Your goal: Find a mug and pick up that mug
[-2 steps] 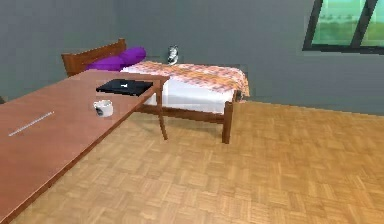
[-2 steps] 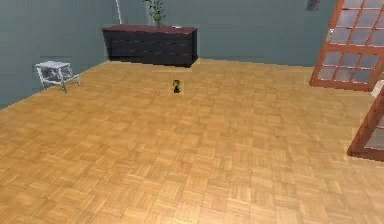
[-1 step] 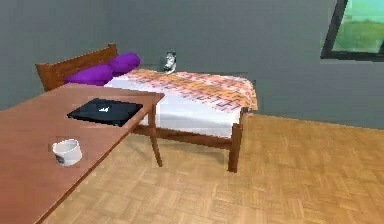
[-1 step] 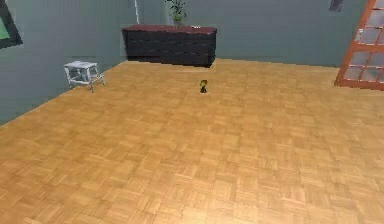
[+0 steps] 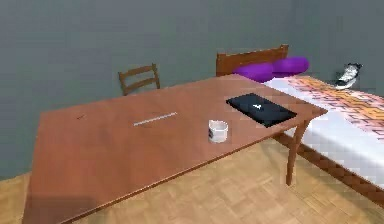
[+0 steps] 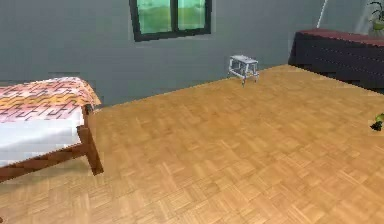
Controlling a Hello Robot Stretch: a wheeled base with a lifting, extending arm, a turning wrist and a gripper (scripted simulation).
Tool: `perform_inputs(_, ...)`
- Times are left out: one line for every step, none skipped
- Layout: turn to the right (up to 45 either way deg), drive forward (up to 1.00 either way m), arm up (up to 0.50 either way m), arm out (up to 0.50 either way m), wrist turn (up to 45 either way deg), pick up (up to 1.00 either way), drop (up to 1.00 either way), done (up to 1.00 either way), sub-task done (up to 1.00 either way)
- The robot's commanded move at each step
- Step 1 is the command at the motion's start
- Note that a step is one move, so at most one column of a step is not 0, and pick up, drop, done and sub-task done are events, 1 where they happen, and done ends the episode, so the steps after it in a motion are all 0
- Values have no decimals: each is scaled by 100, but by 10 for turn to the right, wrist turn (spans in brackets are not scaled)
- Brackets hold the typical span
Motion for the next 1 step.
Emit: perform_inputs(-450, 0, 0, 0, 0, 0, 0, 0, 0)
